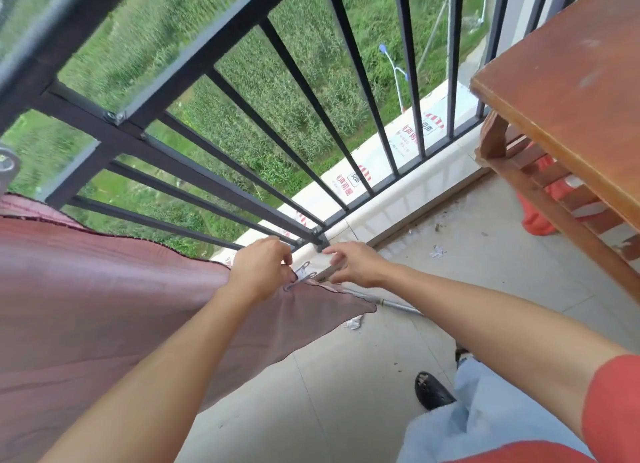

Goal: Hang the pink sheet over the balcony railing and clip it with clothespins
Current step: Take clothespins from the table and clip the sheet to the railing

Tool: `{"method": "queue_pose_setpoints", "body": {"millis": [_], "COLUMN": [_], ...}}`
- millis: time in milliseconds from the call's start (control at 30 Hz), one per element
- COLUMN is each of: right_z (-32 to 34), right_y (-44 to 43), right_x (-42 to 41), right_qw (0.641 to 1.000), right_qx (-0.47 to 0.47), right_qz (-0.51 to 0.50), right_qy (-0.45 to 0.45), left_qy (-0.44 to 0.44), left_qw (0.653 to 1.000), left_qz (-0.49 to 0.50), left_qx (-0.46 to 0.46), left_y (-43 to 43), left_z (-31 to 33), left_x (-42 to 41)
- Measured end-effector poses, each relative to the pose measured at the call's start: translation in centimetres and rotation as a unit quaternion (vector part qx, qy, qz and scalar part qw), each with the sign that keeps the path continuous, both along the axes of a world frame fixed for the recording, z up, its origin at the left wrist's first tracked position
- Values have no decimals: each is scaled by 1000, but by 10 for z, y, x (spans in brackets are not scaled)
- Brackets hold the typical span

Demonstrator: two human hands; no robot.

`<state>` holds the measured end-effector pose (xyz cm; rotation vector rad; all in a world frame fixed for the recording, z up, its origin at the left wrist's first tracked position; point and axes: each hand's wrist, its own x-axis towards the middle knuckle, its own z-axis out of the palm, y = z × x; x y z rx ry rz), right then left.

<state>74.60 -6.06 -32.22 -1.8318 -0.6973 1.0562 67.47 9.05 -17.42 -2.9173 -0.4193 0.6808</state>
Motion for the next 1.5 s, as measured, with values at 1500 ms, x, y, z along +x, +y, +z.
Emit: {"method": "queue_pose_setpoints", "body": {"millis": [1500], "right_z": [-9], "right_y": [-719], "right_x": [132], "right_qw": [767], "right_qx": [-415], "right_qz": [-480], "right_qy": [-90], "left_qy": [124], "left_qw": [914], "left_qz": [-328], "left_qx": [-206], "left_y": [-628], "left_z": [-109], "left_x": [220]}}
